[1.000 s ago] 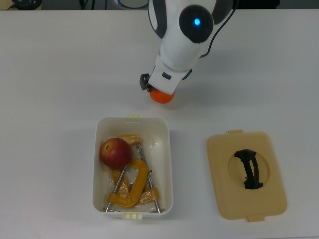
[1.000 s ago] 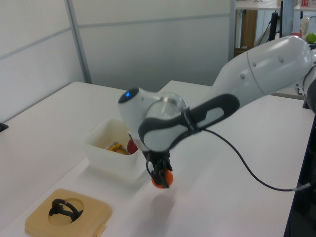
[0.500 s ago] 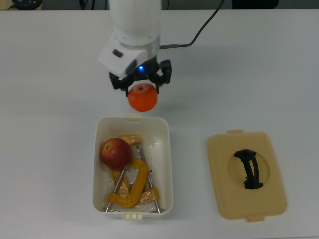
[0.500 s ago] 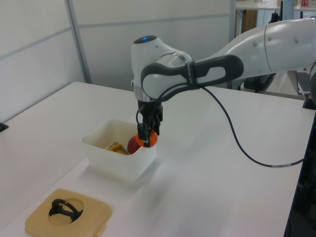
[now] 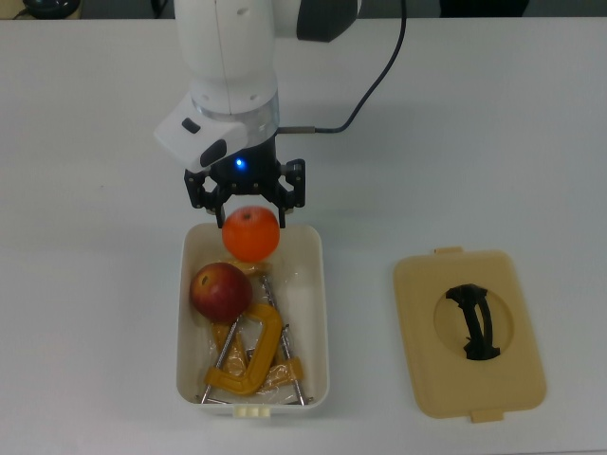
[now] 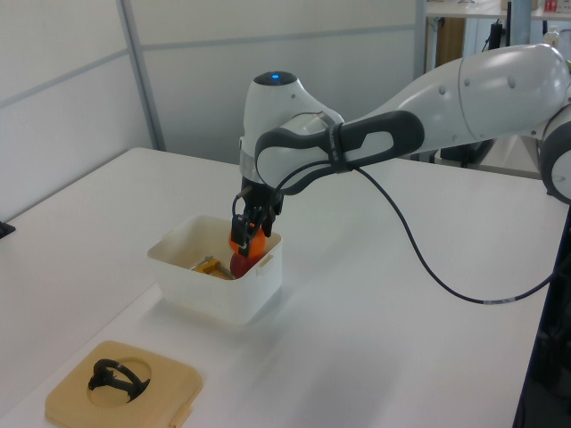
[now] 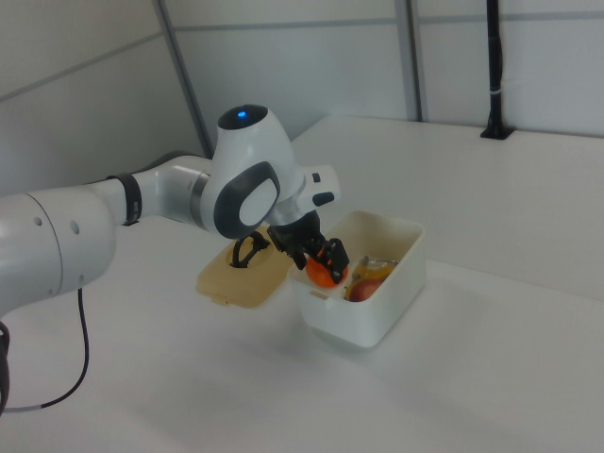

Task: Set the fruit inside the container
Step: 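Carry the mandarin over the container and lower it inside, then open the gripper to release the mandarin and raise it away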

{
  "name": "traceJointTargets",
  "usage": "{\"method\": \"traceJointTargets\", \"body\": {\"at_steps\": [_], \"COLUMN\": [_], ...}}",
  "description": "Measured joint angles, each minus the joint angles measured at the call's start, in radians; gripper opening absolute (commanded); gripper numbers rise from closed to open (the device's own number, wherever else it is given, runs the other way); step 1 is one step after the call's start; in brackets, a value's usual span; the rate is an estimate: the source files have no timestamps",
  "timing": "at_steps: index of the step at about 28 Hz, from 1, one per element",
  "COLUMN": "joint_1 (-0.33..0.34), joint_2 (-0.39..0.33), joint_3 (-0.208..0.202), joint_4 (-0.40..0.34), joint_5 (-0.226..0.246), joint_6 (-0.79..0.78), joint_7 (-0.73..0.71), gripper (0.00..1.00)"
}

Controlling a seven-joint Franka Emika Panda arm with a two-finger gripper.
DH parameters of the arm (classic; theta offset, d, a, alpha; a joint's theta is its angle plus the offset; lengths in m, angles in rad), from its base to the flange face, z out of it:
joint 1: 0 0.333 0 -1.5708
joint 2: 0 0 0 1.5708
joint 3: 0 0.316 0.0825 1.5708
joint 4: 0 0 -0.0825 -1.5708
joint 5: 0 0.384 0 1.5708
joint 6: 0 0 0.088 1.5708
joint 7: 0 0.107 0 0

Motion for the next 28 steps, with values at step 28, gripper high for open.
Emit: {"method": "traceJointTargets", "body": {"at_steps": [28], "joint_1": [-0.069], "joint_2": [-0.117], "joint_3": [0.001], "joint_4": [0.058], "joint_5": [-0.045], "joint_6": [-0.449], "joint_7": [-0.144], "gripper": [1.0]}}
